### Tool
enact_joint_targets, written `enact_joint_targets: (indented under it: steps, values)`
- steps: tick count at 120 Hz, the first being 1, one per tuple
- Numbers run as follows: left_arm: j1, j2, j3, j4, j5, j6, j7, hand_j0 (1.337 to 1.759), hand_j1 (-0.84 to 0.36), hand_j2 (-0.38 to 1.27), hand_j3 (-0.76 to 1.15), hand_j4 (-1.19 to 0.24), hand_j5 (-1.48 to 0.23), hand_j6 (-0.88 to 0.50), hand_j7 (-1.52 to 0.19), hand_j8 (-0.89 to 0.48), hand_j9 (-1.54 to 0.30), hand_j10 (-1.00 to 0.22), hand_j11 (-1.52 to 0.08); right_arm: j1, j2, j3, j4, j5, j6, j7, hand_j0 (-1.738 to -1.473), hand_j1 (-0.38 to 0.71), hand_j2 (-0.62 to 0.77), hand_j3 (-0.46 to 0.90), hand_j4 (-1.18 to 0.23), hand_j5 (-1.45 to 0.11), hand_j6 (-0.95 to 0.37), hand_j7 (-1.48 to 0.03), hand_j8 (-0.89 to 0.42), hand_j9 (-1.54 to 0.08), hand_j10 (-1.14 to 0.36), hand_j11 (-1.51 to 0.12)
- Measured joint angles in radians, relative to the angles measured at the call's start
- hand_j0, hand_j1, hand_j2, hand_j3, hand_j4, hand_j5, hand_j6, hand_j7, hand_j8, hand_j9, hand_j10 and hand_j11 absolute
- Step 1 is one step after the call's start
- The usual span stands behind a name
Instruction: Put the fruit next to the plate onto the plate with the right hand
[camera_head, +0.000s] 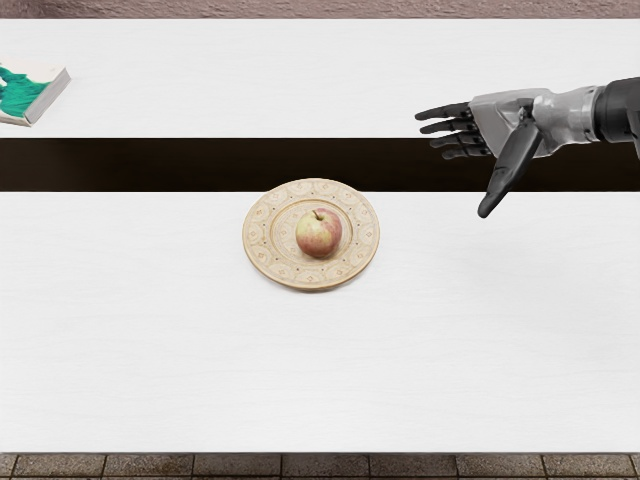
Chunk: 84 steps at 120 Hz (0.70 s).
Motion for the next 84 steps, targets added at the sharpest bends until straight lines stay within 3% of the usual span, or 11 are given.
enact_joint_targets:
  steps: [84]
  values:
    - [0.000, 0.000, 0.000, 0.000, 0.000, 0.000, 0.000, 1.658, 0.35, 0.00, 0.00, 0.00, 0.00, 0.00, 0.00, 0.00, 0.00, 0.00, 0.00, 0.000, 0.000, 0.000, 0.000, 0.000, 0.000, 0.000, -1.658, -0.35, 0.00, 0.00, 0.00, 0.00, 0.00, 0.00, 0.00, 0.00, 0.00, 0.00]
